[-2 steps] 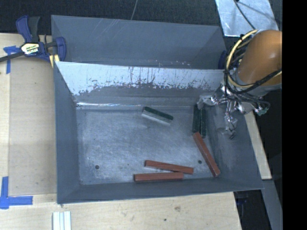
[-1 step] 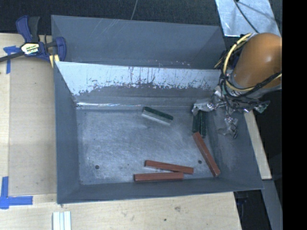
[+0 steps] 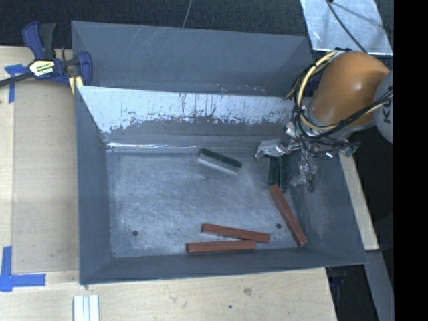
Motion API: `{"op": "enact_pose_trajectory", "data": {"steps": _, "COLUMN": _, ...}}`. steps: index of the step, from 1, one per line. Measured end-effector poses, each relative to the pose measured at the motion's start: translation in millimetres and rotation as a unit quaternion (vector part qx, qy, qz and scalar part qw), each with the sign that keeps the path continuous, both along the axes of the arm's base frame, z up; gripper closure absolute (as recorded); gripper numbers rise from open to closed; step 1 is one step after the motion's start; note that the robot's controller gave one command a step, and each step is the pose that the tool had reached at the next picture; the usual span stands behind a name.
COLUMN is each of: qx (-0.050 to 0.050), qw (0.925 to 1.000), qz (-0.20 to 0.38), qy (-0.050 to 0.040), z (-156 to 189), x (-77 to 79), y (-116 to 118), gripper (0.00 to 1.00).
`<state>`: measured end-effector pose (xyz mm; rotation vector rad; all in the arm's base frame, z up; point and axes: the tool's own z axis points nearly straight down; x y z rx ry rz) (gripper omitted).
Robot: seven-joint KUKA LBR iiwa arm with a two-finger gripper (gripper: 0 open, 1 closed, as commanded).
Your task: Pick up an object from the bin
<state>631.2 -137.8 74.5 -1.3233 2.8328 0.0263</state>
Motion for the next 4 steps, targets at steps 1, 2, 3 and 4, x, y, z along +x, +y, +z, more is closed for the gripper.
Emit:
{"op": "enact_pose_trajectory", "data": {"steps": 1, "qx": -0.004, "qw": 0.9977, "qz": 0.068, "qy": -0.0006, "z": -1.9, "x": -0.6, "y": -0.6, "gripper": 1.00}}
{"op": "enact_pose_trajectory", "data": {"steps": 2, "qx": -0.003, "qw": 0.9977, "qz": 0.068, "qy": -0.0005, "z": -1.9, "x": -0.6, "y": -0.7, "gripper": 1.00}}
{"op": "enact_pose_trajectory", "data": {"steps": 3, "qx": -0.010, "qw": 0.9976, "qz": 0.068, "qy": 0.0004, "z": 14.0, "x": 0.1, "y": -0.8, "gripper": 1.00}}
{"op": "enact_pose_trajectory", "data": {"steps": 4, "qx": -0.010, "qw": 0.9977, "qz": 0.067, "qy": 0.0002, "z": 32.1, "x": 0.0, "y": -0.9, "gripper": 1.00}}
